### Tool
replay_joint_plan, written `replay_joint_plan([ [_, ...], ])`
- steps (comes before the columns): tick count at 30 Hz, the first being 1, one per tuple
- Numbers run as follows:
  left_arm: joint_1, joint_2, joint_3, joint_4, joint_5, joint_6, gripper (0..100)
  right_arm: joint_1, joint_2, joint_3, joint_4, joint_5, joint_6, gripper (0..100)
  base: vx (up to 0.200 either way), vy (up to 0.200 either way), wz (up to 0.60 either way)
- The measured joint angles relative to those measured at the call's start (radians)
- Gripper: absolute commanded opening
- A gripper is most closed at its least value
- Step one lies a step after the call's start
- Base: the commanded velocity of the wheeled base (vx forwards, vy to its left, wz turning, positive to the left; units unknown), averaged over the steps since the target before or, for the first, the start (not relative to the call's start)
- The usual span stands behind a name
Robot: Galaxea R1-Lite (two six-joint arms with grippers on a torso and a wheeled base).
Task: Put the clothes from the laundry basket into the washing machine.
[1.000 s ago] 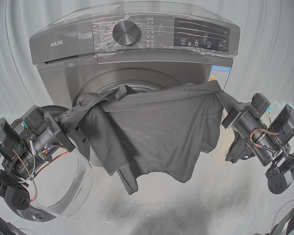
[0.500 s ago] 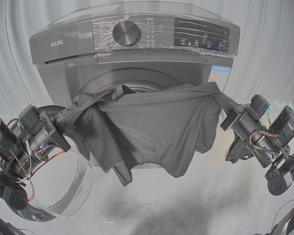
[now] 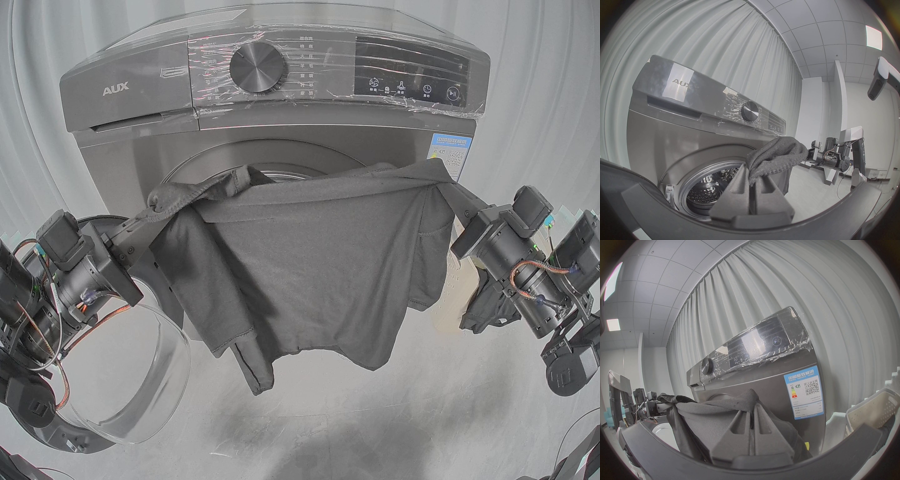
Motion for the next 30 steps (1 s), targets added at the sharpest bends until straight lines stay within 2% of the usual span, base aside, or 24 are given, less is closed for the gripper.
replay_joint_plan([
  [13, -0.001, -0.008, -0.005, 0.000, 0.000, -0.001, 0, 0.001, -0.003, -0.018, 0.000, 0.000, 0.003, 0, 0.000, 0.000, 0.00],
  [20, -0.012, -0.003, 0.004, 0.000, 0.003, 0.001, 0, 0.015, -0.003, 0.039, 0.004, 0.000, 0.002, 0, 0.000, 0.000, 0.00],
  [24, -0.058, 0.008, 0.014, 0.000, 0.025, 0.003, 0, 0.044, 0.000, 0.084, 0.004, 0.000, 0.002, 0, 0.000, 0.000, 0.00],
  [25, -0.074, 0.010, 0.014, 0.000, 0.041, 0.004, 0, 0.049, 0.002, 0.093, 0.004, 0.000, 0.003, 100, 0.000, 0.000, 0.00],
  [28, -0.122, 0.016, 0.012, 0.001, 0.106, 0.006, 0, 0.063, 0.011, 0.122, 0.001, 0.000, 0.007, 100, 0.000, 0.000, 0.00],
  [30, -0.148, 0.019, 0.005, 0.000, 0.123, 0.005, 0, 0.068, 0.016, 0.150, 0.000, 0.001, 0.011, 100, 0.000, 0.000, 0.00],
])
